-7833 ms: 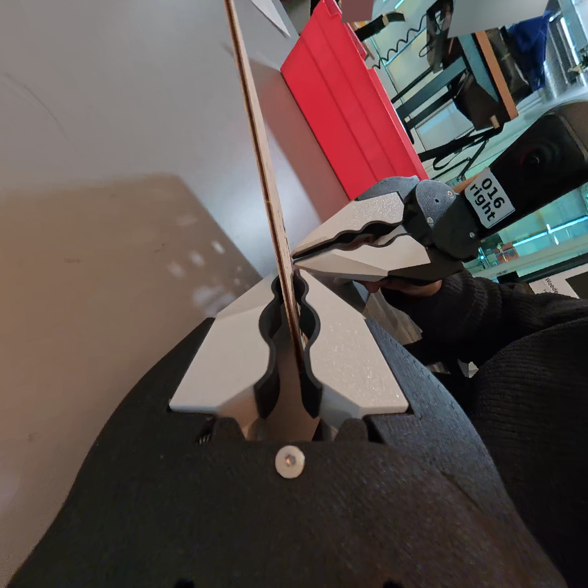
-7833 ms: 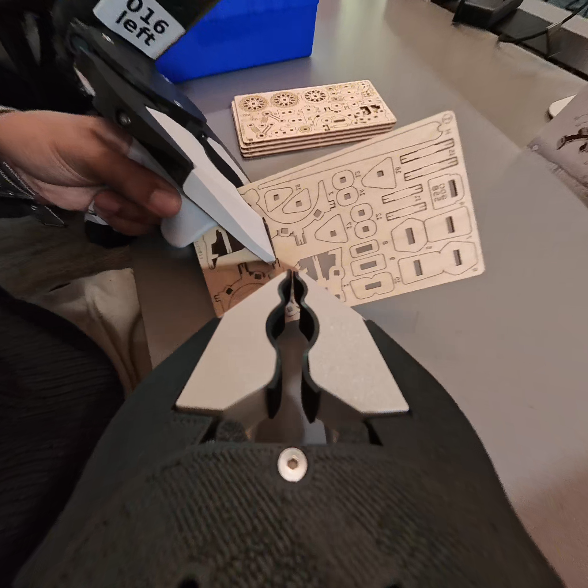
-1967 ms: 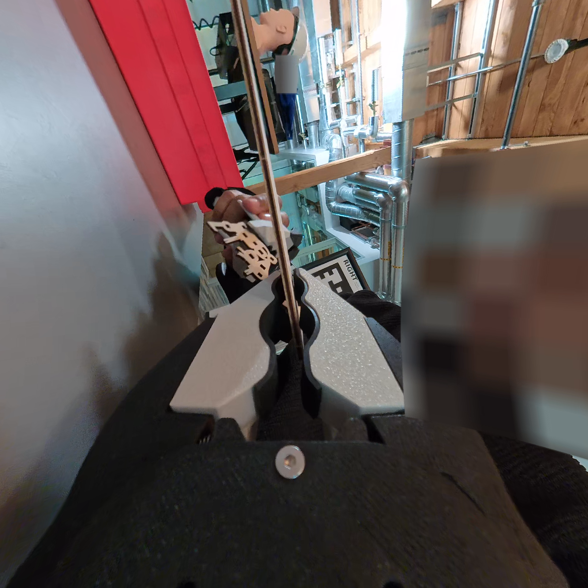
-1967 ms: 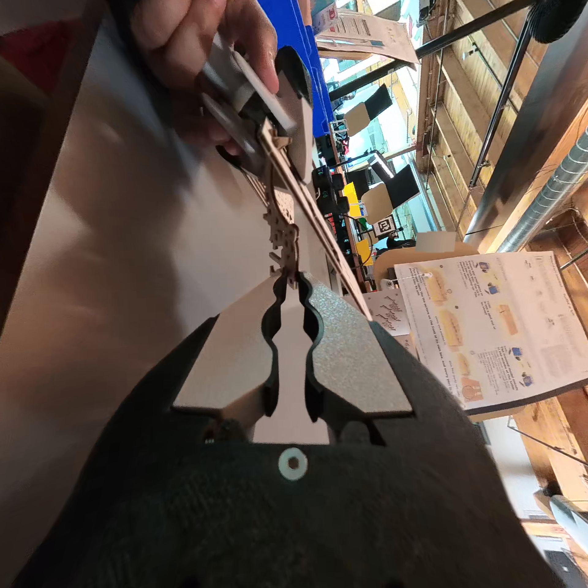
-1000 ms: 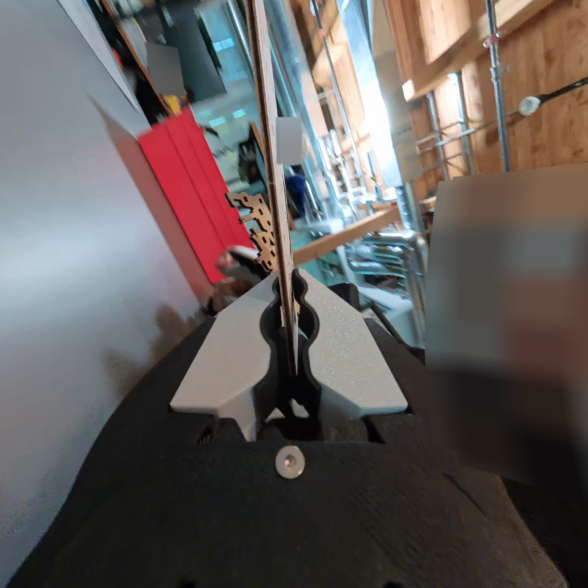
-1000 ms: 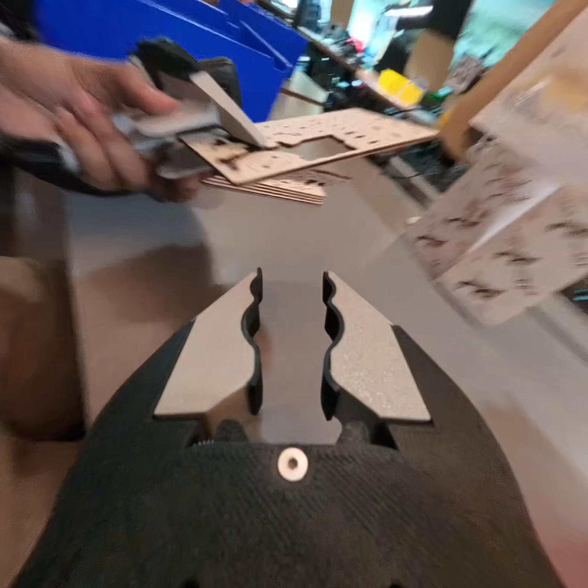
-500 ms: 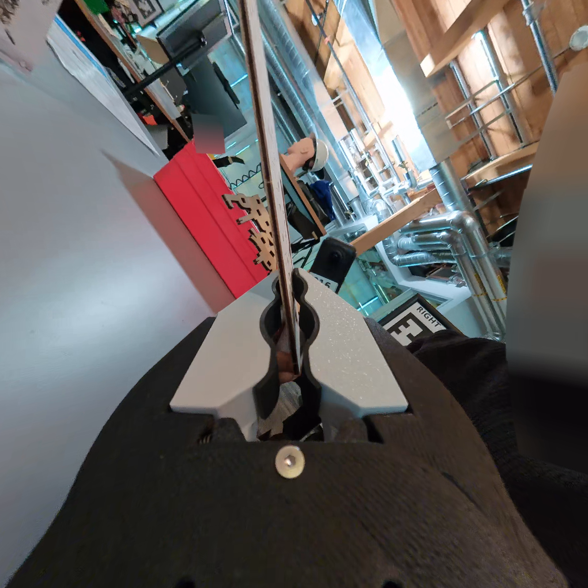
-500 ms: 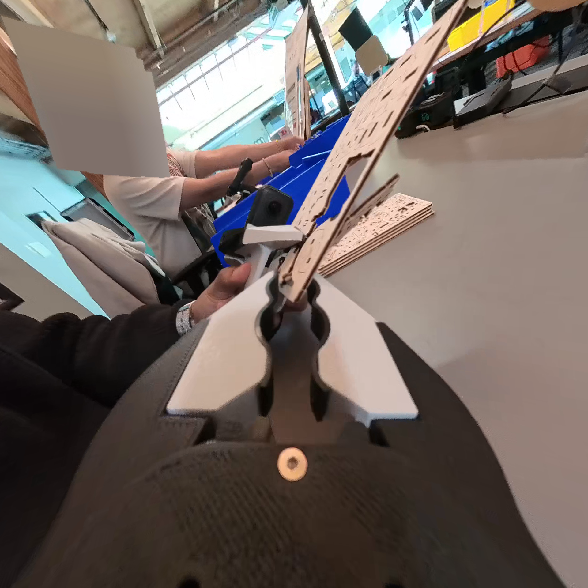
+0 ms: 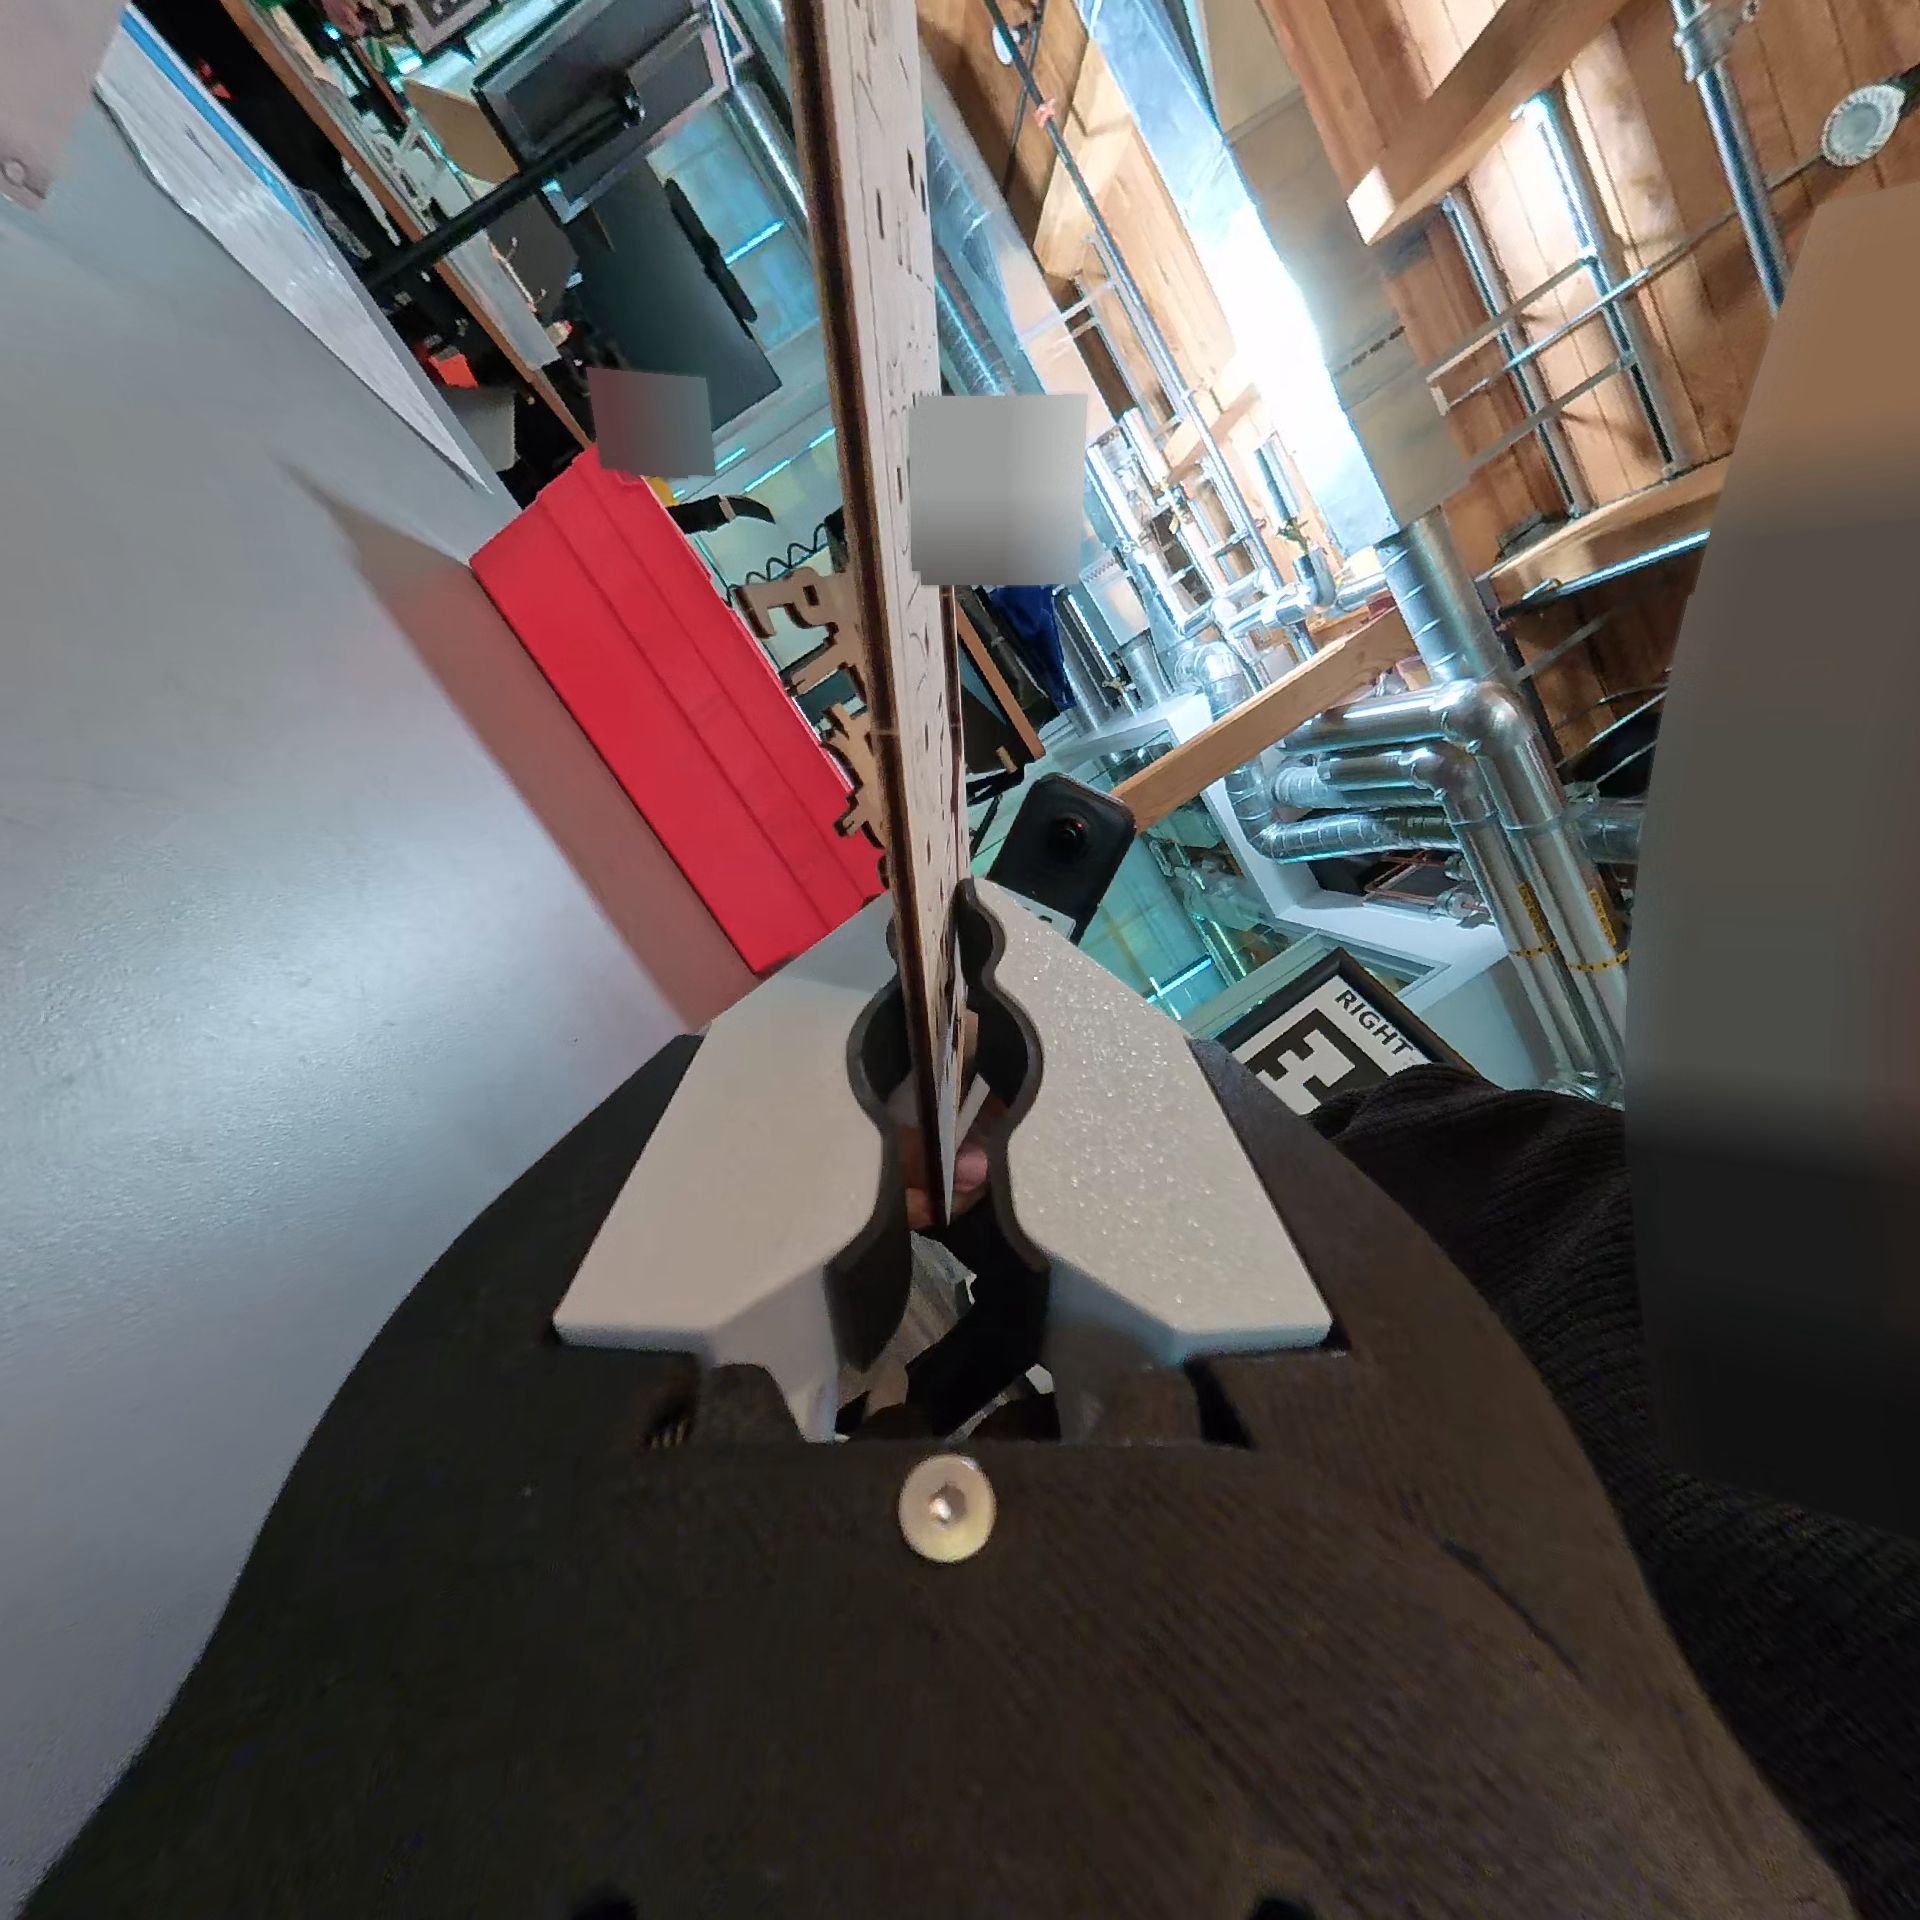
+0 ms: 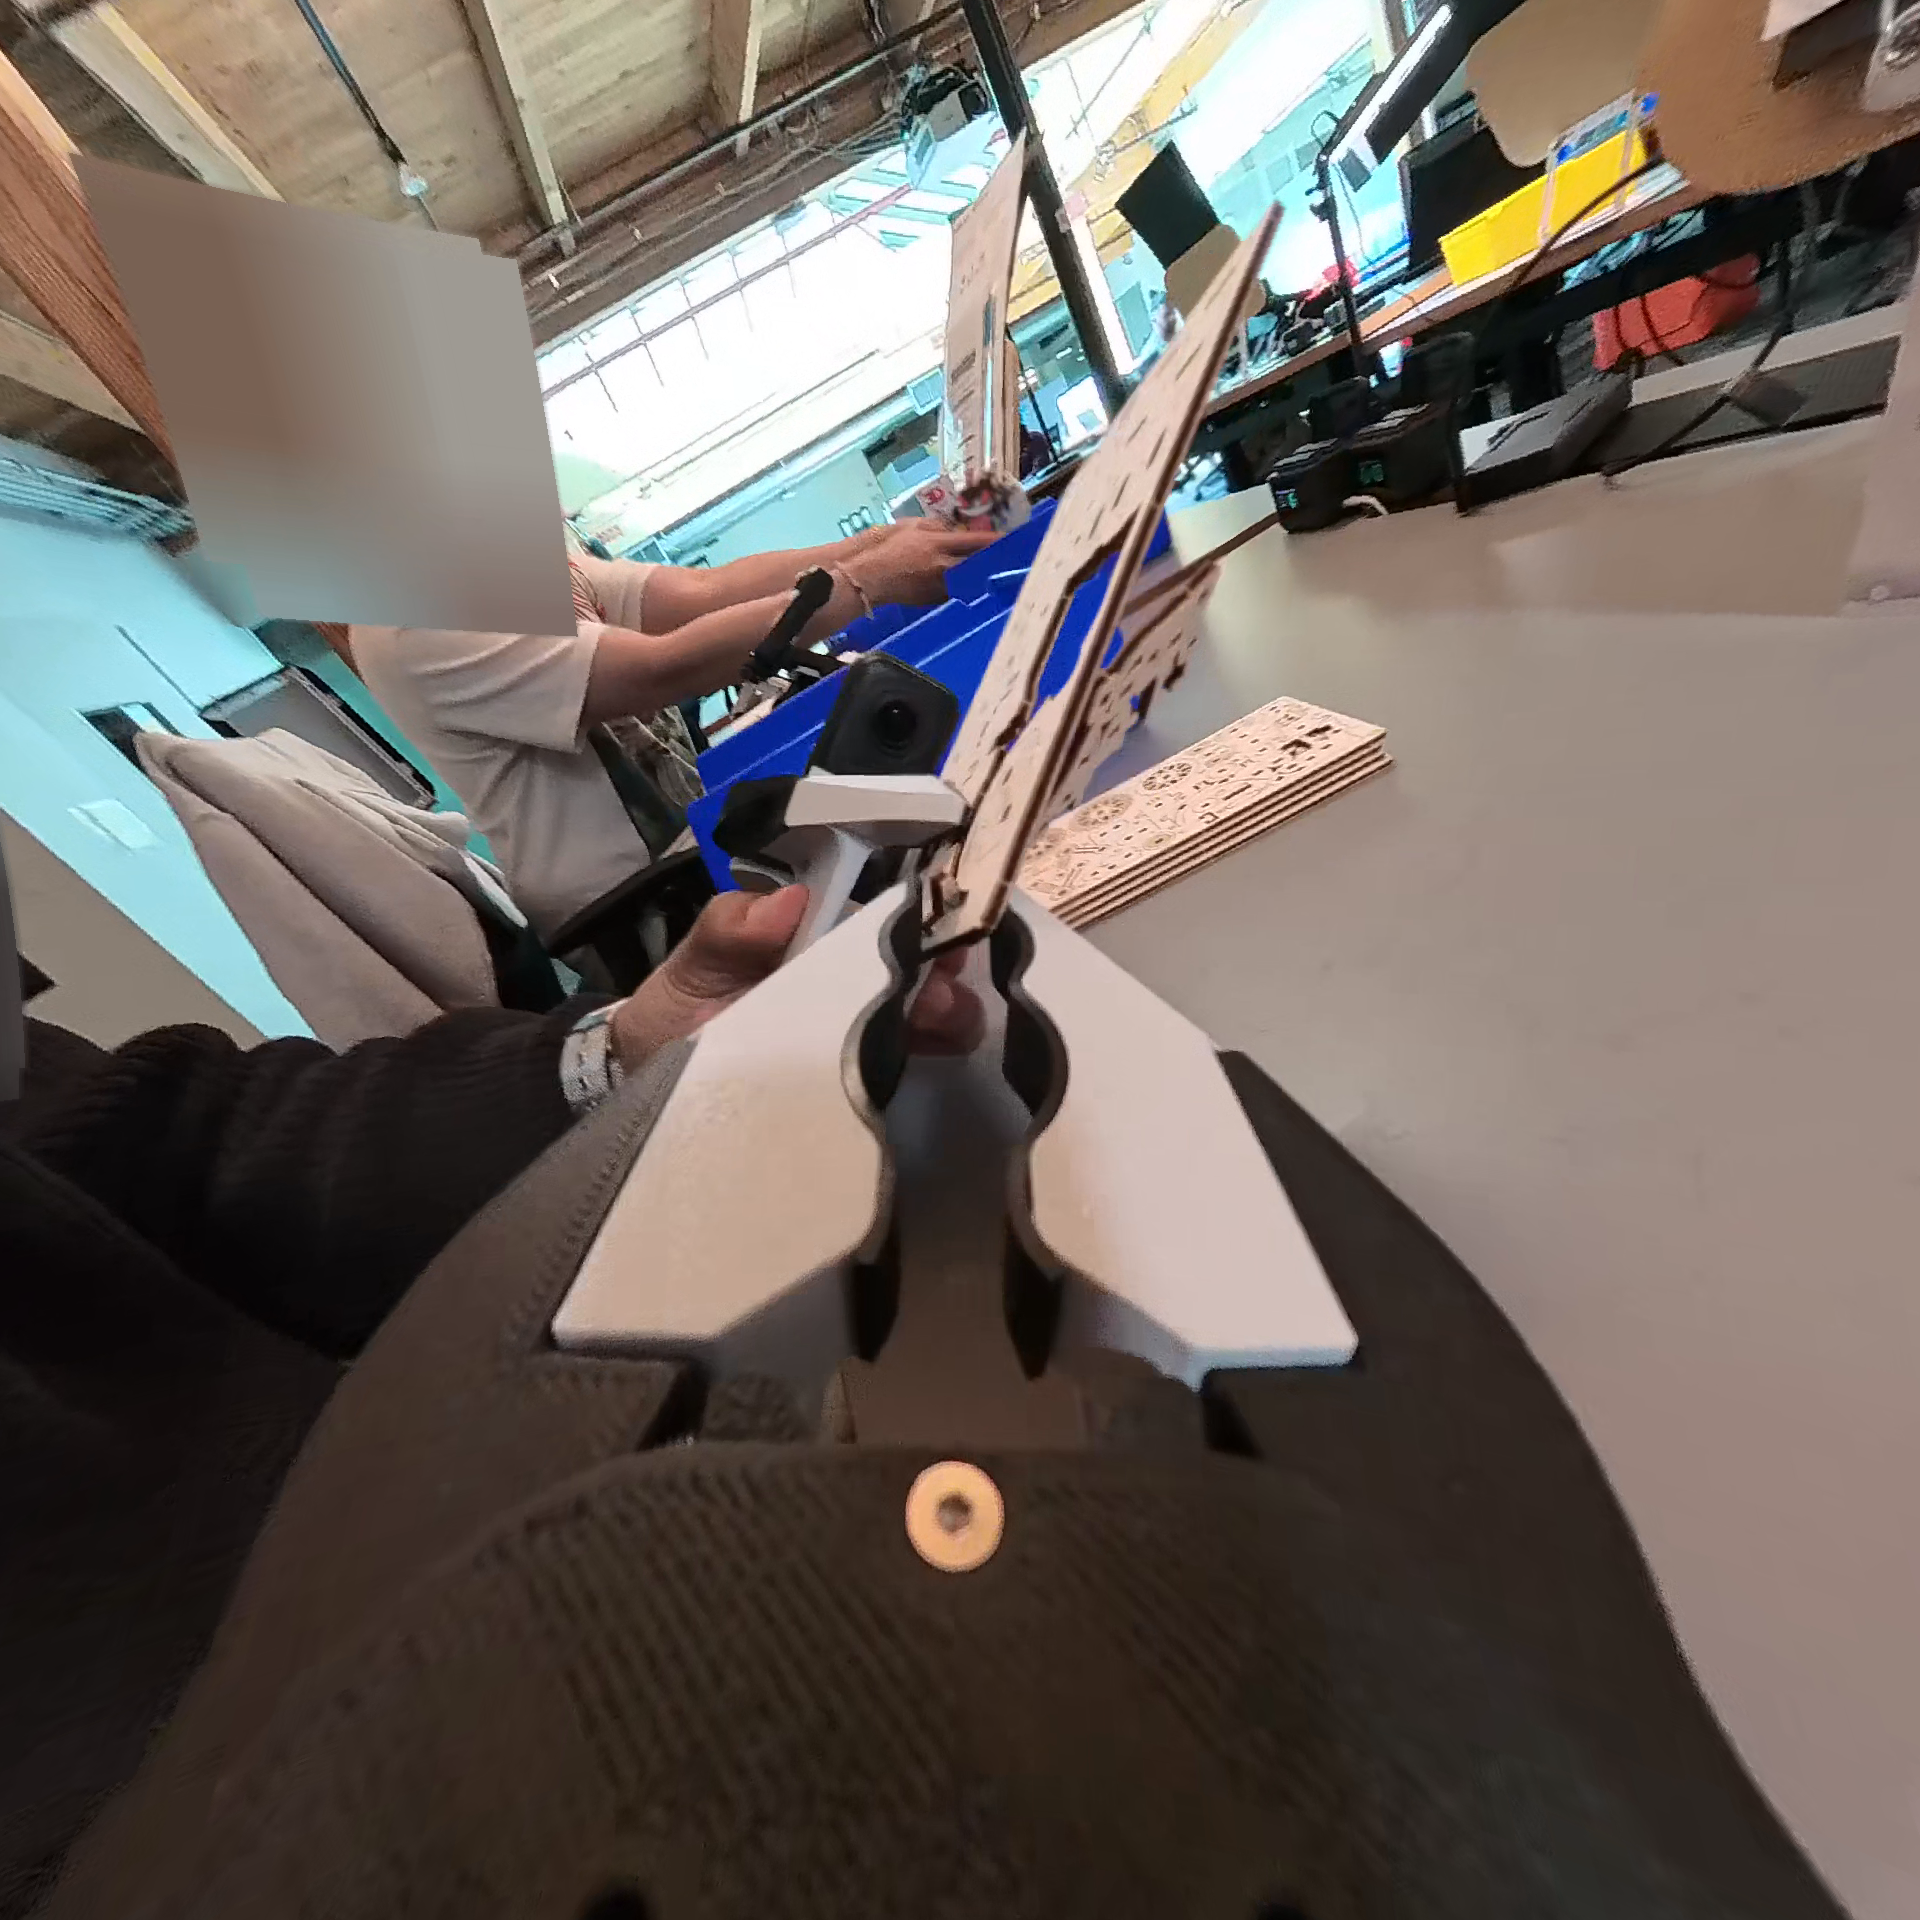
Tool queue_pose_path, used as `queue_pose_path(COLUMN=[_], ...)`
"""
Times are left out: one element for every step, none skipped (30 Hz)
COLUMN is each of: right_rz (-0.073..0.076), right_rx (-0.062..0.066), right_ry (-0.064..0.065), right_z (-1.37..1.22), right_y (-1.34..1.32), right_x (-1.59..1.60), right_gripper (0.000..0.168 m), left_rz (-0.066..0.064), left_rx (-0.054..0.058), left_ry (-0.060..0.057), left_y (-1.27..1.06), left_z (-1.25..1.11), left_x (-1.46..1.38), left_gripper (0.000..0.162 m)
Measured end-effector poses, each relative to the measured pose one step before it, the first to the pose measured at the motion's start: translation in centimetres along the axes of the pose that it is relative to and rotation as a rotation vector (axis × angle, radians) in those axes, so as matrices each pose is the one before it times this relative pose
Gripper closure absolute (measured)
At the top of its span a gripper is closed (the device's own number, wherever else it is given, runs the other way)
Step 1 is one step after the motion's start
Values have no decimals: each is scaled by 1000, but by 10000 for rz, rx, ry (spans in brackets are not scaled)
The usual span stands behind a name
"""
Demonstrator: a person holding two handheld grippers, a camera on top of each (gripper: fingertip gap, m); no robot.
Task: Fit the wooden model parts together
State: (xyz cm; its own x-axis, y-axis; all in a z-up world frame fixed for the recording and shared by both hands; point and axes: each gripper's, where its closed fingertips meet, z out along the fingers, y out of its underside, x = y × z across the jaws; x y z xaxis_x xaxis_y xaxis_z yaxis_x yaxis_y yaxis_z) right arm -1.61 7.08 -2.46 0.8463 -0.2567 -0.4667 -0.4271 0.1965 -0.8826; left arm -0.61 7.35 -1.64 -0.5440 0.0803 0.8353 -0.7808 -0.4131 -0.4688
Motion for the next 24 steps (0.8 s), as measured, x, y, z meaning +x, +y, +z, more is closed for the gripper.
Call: queue_pose_path(right_rz=[-203, -230, -274, -329, -322, -328, -417, -481, -466, -378, -221, -48, 97, 229, 331, 361, 390, 396, 400, 415, 399, 351, 294, 207], right_rx=[-78, -63, -3, 8, 7, 7, 11, -9, -85, -159, -154, -134, -132, -144, -174, -138, -84, -51, -55, -65, -50, -29, -30, -20], right_ry=[122, 138, 139, 222, 336, 320, 293, 309, 183, -9, 19, 44, -35, 14, 81, -6, -7, -63, -92, -83, -99, -81, -67, -75], right_z=[26, -16, -103, -159, -183, -203, -203, -146, -51, 40, 110, 139, 148, 144, 120, 81, 10, -17, -33, -13, 1, -3, 17, 1], right_y=[65, -6, -101, -91, -96, -145, -144, -78, 51, 200, 207, 193, 197, 224, 248, 184, 93, 44, 53, 89, 86, 61, 53, 43], right_x=[120, 182, 215, 342, 497, 490, 413, 372, 108, -232, -265, -244, -300, -114, 126, 128, 217, 170, 152, 130, 97, 89, 86, 54], right_gripper=[156, 154, 151, 146, 139, 136, 136, 138, 141, 144, 145, 148, 150, 153, 156, 156, 157, 161, 163, 164, 166, 166, 166, 166], left_rz=[74, 190, 314, 237, 100, 43, 53, 45, 62, 111, 186, 206, 173, 167, 195, 213, 196, 195, 205, 183, 165, 160, 141, 103], left_rx=[21, 18, 58, 107, 140, 193, 184, 93, -21, -122, -102, -71, -81, -75, -75, -96, -115, -65, -25, -37, -20, 5, -6, -22], left_ry=[22, -114, -192, -123, -56, -173, -321, -372, -384, -362, -315, -194, -54, -35, -84, -67, -24, -75, -90, -51, -84, -111, -75, -45], left_y=[-65, -55, -141, -238, -330, -401, -361, -229, -74, 95, 123, 134, 164, 176, 193, 211, 201, 126, 46, 75, 52, 12, 35, 34], left_z=[-47, -7, -20, -109, -182, -252, -302, -254, -158, -61, 11, 74, 128, 144, 136, 129, 119, 109, 73, 75, 67, 41, 45, 23], left_x=[88, -12, -39, 14, 5, -231, -504, -621, -647, -553, -402, -151, 103, 168, 100, 125, 149, 74, 49, 96, 43, -4, 13, 16], left_gripper=[162, 162, 162, 162, 162, 162, 162, 162, 162, 162, 162, 162, 162, 162, 162, 162, 162, 162, 162, 162, 162, 162, 162, 162])
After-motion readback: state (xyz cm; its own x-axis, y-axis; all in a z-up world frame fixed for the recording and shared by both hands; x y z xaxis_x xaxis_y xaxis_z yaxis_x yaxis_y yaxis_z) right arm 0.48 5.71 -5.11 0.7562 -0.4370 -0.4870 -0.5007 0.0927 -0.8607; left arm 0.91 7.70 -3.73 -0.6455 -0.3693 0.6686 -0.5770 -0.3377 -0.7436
